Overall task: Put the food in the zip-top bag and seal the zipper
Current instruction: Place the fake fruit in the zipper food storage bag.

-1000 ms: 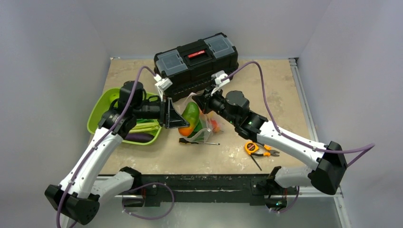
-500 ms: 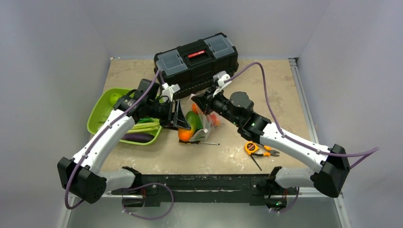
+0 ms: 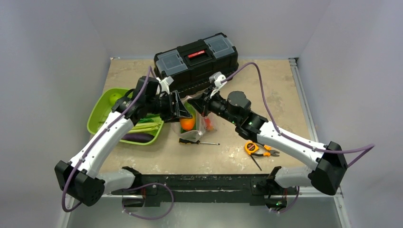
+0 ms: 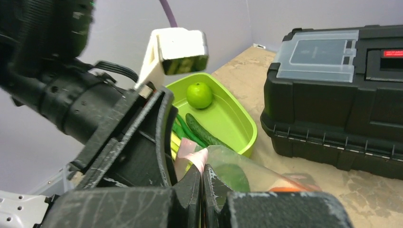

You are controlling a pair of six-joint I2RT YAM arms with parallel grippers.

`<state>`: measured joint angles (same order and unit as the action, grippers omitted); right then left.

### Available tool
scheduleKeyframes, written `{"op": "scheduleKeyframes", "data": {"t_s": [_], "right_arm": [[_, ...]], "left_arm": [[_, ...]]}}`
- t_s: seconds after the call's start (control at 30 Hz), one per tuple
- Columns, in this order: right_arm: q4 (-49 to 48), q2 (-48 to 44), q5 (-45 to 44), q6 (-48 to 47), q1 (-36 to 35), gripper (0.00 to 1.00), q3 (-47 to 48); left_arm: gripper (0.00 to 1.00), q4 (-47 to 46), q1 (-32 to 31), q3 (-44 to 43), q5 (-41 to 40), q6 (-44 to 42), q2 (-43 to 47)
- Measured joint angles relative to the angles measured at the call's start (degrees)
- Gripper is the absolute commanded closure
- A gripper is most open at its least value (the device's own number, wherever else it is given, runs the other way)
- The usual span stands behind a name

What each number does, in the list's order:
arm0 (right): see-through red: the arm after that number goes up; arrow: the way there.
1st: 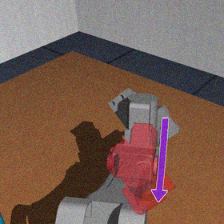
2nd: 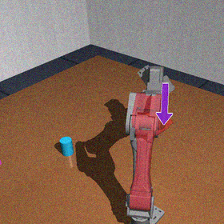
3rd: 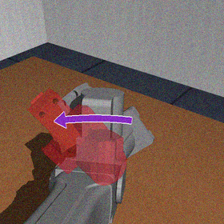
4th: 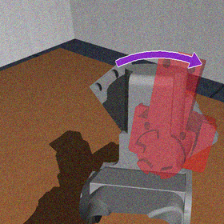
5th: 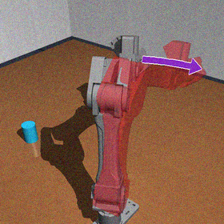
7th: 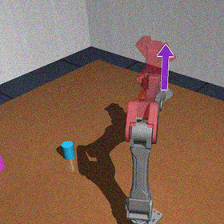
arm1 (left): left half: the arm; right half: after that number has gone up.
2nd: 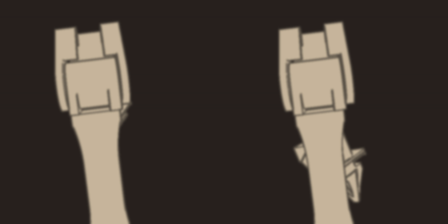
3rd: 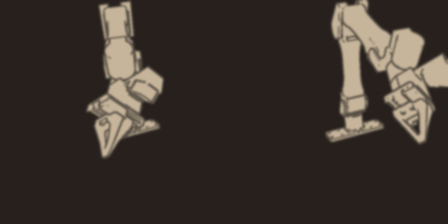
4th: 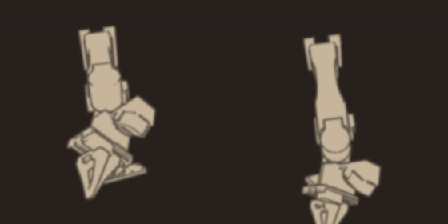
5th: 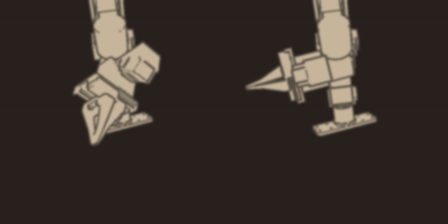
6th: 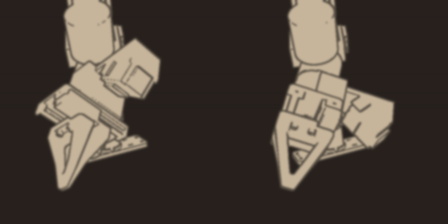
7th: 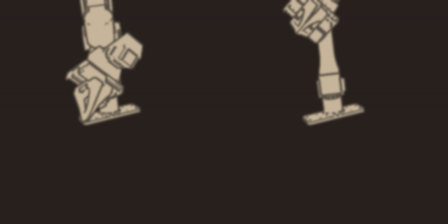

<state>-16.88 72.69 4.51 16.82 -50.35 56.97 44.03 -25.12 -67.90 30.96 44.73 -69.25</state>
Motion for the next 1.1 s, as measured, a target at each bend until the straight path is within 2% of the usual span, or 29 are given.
{"op": "scheduleKeyframes", "data": {"t_s": [0.2,0.33,0.4,0.43,0.47,0.5,0.9,1.1], "right_arm": [[-0.5,1.77,0.15,2.03,-0.26,1.0,0.2],[-0.7,2.23,0.17,2.75,-0.26,1.0,0.48],[-0.7,2.29,0.17,2.89,-0.28,1.0,0.55],[-0.68,2.29,0.17,2.93,-0.28,1.0,0.55],[-0.7,2.29,0.15,2.97,-0.28,1.0,0.55],[-0.68,2.29,0.13,2.99,-0.28,1.0,0.55],[-0.63,2.29,-0.76,2.71,-0.28,1.0,0.55],[-0.63,2.29,-1.14,2.49,-0.31,1.0,0.55]], "left_arm": [[0.79,-1.57,-3.41,0.04,-8.39,0.7,3.08],[0.7,-1.53,-5.11,0.04,-12.28,0.07,2.56],[0.59,-1.55,-5.62,0.02,-13.16,-0.37,2.05],[0.43,-1.57,-5.79,0.02,-13.35,-0.57,1.75],[0.35,-1.6,-5.9,0.02,-13.42,-0.81,1.51],[0.33,-1.64,-5.99,0.02,-13.4,-0.87,1.33],[0.33,-4.39,-6.03,0.0,-12.02,-2.34,1.68],[0.32,-4.13,-6.03,0.0,-12.9,-5.03,4.74]]}}
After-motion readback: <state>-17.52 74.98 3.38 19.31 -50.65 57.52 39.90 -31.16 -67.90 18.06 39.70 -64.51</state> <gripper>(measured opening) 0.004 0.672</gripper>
